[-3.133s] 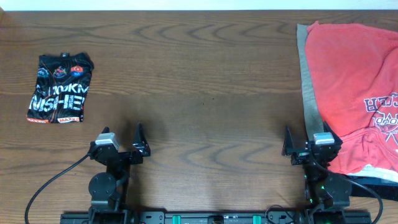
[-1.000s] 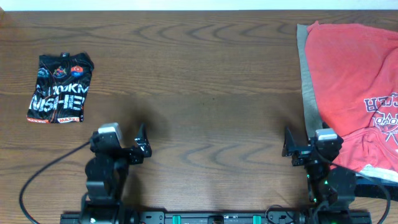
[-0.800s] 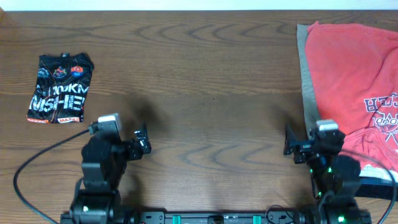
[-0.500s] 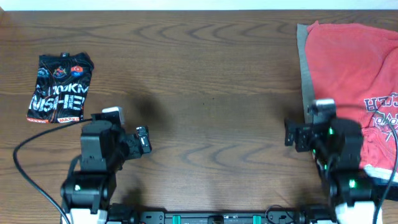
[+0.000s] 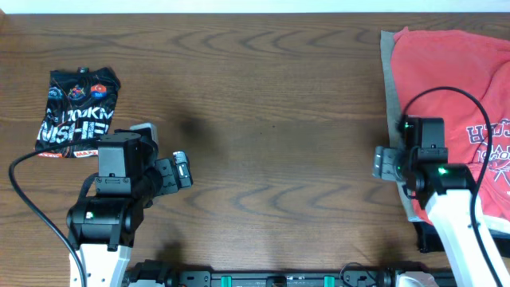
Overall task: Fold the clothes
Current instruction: 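Reach the right gripper to the orange shirt and grasp its edge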
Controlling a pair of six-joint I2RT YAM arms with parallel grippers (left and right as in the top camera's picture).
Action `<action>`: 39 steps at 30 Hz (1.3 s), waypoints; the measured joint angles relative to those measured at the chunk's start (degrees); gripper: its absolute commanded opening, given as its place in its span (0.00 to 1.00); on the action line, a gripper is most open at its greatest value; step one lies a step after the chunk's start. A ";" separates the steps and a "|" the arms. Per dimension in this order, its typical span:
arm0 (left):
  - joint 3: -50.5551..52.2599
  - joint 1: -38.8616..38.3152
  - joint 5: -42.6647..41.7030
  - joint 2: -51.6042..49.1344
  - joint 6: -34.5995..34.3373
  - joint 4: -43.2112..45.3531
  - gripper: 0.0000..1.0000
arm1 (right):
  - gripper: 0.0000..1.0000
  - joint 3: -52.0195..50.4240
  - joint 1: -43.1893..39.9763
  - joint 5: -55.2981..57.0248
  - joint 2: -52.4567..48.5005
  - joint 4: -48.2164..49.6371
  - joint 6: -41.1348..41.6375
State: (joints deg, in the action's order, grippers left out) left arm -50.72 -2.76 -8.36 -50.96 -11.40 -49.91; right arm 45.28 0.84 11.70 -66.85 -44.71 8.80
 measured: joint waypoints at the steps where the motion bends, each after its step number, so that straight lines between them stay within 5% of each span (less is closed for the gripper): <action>1: 0.00 0.00 -0.07 -0.04 0.00 -0.04 0.98 | 0.81 -0.02 -0.85 3.32 -1.18 -2.38 2.99; 4: 0.00 0.00 -0.11 -0.07 0.00 -0.11 0.98 | 0.77 -0.02 -3.04 9.11 -3.69 -5.01 8.37; 10: 0.00 0.00 -0.28 -0.07 -0.15 -0.13 0.98 | 0.52 -0.02 -5.55 13.38 -7.32 -6.32 12.90; 21: 0.00 0.00 -0.28 -0.07 -0.17 -0.22 0.98 | 0.45 -0.04 -5.75 12.11 -13.14 -9.44 13.86; 25: 0.00 0.00 -0.28 -0.07 -0.17 -0.22 0.98 | 0.04 -0.87 -5.77 11.96 -13.22 -9.35 14.43; 26: 0.00 0.00 -0.28 -0.07 -0.17 -0.22 0.98 | 0.01 -1.22 -5.77 12.00 -13.25 -9.35 14.43; 35: 0.00 0.00 -0.28 -0.07 -0.17 -0.22 0.98 | 0.01 -1.77 -5.77 10.03 -13.25 -10.14 14.10; 39: 0.00 0.00 -0.28 -0.07 -0.17 0.00 0.98 | 0.01 3.21 -5.75 -1.09 -13.25 -10.80 8.24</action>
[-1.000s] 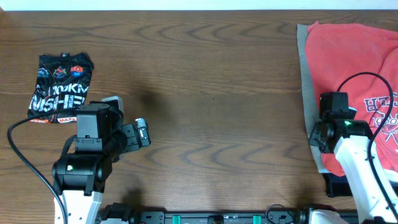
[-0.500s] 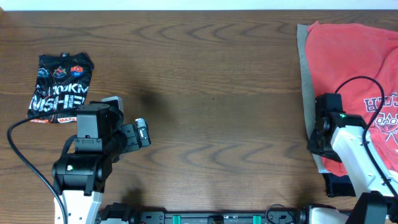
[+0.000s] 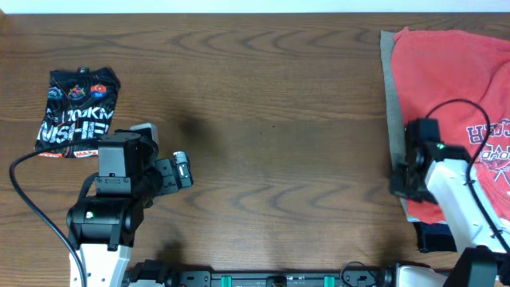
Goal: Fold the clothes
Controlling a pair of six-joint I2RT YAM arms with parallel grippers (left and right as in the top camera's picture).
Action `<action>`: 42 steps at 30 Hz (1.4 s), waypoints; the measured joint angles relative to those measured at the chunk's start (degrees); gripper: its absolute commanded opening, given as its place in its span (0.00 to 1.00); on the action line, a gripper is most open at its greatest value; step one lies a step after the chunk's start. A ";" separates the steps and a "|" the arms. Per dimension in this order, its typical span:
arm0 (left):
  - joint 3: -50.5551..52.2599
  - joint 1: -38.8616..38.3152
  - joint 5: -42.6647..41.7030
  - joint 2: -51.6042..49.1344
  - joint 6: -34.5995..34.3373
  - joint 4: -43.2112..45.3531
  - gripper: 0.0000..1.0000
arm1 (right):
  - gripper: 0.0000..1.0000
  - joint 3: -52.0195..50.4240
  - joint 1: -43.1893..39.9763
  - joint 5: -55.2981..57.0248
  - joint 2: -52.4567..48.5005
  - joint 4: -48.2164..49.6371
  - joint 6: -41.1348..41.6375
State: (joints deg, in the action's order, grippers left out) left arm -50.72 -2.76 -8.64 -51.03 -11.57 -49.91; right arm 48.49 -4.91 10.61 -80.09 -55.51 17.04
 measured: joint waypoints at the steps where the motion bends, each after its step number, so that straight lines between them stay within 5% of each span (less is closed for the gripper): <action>1: 0.00 0.00 0.00 0.00 0.00 0.02 0.98 | 0.01 1.73 0.00 -3.17 0.00 -0.04 -1.57; 11: 0.00 0.00 0.00 0.00 0.00 0.02 0.98 | 0.01 12.66 8.04 -35.91 0.22 4.94 -14.75; 22: 0.00 0.00 0.00 0.00 0.00 0.17 0.98 | 0.02 12.59 36.68 -37.55 0.04 25.09 -11.87; 24: 0.00 0.00 0.00 0.00 0.00 0.35 0.98 | 0.17 12.59 40.79 -34.77 -0.26 27.32 -10.05; 28: 0.00 0.00 0.00 0.00 -0.17 0.50 0.98 | 0.93 12.59 45.59 -30.45 -1.51 28.61 -8.37; 29: 0.00 0.00 0.00 0.00 -0.22 0.55 0.98 | 0.99 12.59 46.27 -29.20 -2.08 28.35 -8.22; 42: 0.00 0.00 -11.67 -8.90 -3.28 0.70 1.00 | 0.99 12.59 35.28 -15.93 -1.66 14.43 -6.51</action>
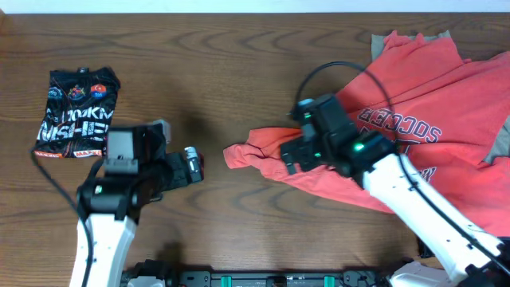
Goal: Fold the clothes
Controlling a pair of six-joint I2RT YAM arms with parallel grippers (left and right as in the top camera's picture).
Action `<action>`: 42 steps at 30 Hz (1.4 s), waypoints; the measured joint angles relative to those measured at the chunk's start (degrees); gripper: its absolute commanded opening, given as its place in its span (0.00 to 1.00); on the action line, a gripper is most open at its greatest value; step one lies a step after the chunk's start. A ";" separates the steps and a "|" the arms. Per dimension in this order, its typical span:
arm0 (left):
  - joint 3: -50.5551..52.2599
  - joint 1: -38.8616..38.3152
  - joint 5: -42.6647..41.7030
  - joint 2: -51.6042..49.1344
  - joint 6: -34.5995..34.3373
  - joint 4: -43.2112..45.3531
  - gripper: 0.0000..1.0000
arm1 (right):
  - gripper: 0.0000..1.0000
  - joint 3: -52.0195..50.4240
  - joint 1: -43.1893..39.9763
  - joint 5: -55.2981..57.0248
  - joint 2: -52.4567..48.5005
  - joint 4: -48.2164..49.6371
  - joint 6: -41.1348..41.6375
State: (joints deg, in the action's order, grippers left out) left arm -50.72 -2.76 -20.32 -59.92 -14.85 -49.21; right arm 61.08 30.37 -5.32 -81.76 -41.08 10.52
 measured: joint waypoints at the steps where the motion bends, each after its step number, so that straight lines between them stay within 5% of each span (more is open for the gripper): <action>1: 0.00 -0.02 -1.18 -1.44 -0.13 0.02 0.98 | 0.99 0.00 -1.81 0.33 0.44 -1.68 0.09; 11: 0.00 -5.09 -8.90 -18.49 -3.19 3.39 0.97 | 0.99 0.04 -13.90 1.57 0.83 -11.10 0.20; 21: 0.00 -19.04 -10.29 -32.30 -13.44 20.41 0.97 | 0.99 0.04 -20.39 1.99 0.83 -15.08 0.20; 23: 0.00 -21.75 -10.40 -35.23 -17.03 24.96 0.84 | 0.99 0.04 -21.09 1.99 0.83 -15.43 0.20; 29: 0.00 -26.67 -10.71 -40.39 -22.43 32.98 0.06 | 0.99 0.04 -21.46 1.99 0.83 -15.65 0.20; 34: -1.09 -23.71 -9.22 -40.15 -18.86 26.97 0.06 | 0.99 0.04 -21.46 2.60 0.83 -15.74 0.20; 42: -13.81 -4.00 1.22 -34.64 -11.02 14.29 0.06 | 0.99 0.04 -21.70 4.04 0.83 -16.13 0.22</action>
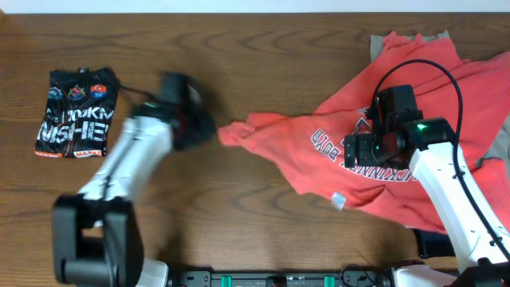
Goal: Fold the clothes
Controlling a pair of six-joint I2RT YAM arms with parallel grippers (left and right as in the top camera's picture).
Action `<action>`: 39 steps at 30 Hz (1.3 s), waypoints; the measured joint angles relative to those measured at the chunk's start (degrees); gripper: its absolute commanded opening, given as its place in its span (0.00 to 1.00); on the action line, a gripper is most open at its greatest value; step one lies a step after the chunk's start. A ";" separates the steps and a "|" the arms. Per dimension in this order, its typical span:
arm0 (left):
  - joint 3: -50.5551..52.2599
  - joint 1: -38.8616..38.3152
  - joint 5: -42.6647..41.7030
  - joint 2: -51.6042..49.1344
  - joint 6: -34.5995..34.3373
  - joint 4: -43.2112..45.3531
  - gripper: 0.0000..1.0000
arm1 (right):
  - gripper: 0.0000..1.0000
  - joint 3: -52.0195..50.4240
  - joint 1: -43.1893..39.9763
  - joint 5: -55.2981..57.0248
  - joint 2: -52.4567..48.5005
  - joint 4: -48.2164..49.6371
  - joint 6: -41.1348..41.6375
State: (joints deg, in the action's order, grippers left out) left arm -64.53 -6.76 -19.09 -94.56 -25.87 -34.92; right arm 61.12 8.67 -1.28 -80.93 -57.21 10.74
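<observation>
A red shirt (pixel 414 104) with printed lettering lies crumpled across the right half of the table in the overhead view. Its left end (pixel 231 131) is drawn out into a point. My left gripper (pixel 209 127), blurred, sits right against that point and looks shut on it. My right gripper (pixel 352 150) is low over the lettering in the middle of the shirt, and its jaws are hidden against the cloth. A small white tag (pixel 339 199) shows at the shirt's near edge.
A folded black printed shirt (pixel 76 112) lies at the far left. Bits of a tan garment (pixel 414 37) stick out from under the red shirt at the back and right edge. A dark item (pixel 430 239) sits at the front right.
My left arm has reached from the front left to the shirt's left tip, which now sits a little farther back. My right gripper has moved from mid-table back to the right, over the lettering.
The red shirt first lay flat at the right edge, with my right gripper at its left side and the left arm idle. Then my right gripper had the shirt dragged toward mid-table. Now the left gripper is at its tip and the shirt is stretched out leftward.
</observation>
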 measured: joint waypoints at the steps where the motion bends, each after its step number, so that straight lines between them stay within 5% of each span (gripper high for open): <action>1: -2.93 2.93 1.03 0.52 0.55 0.04 0.06 | 0.99 0.00 -0.02 0.04 0.00 0.02 -0.02; 8: -15.45 14.60 3.65 2.75 1.99 -0.44 0.08 | 0.99 0.00 -0.02 0.26 0.00 0.00 -0.02; 11: -15.34 13.73 1.07 2.84 2.34 -7.54 0.24 | 0.99 0.00 -0.02 0.28 0.00 0.02 -0.02; 13: -14.25 11.72 -0.52 2.40 2.51 -11.54 0.49 | 0.99 0.00 -0.02 0.28 0.00 0.07 -0.02; 16: -11.89 7.30 -1.99 1.40 2.43 -14.32 0.60 | 0.99 0.00 -0.02 0.28 0.00 0.07 -0.02; 29: -6.19 -15.52 -3.61 -12.66 -0.07 -4.92 0.63 | 0.99 0.00 -0.02 0.28 0.00 -0.81 -0.02; 32: -6.16 -18.88 -3.74 -16.79 -1.95 -0.52 0.56 | 0.99 0.00 -0.02 0.28 0.00 -0.94 -0.02; 34: -6.43 -20.41 -4.15 -18.12 -3.48 2.43 0.09 | 0.99 0.00 -0.02 0.28 0.00 -1.09 -0.02; 39: -6.49 -21.77 -4.52 -19.65 -4.11 4.90 0.06 | 0.99 0.00 -0.02 0.28 0.00 -1.11 -0.02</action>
State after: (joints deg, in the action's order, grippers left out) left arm -71.02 -28.53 -23.62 -114.21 -29.98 -30.02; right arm 61.12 8.64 -0.99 -80.93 -58.33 10.72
